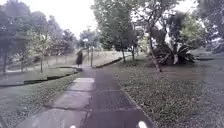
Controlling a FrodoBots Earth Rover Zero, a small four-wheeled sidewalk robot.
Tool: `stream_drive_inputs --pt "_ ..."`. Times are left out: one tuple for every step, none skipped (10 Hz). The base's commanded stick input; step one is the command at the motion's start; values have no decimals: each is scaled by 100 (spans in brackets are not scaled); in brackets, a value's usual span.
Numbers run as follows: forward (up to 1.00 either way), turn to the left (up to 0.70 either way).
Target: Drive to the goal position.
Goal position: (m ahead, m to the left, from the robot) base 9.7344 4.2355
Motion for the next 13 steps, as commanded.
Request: stream_drive_inputs --pt "70 0" --pt "70 0" --pt "70 0" --pt "0 0" --pt "0 0" --pt "0 0" --pt "0 0" --pt "0 0" --pt "0 0" --pt "0 0" --pt "0 0" --pt "0 0" --pt "7 3"
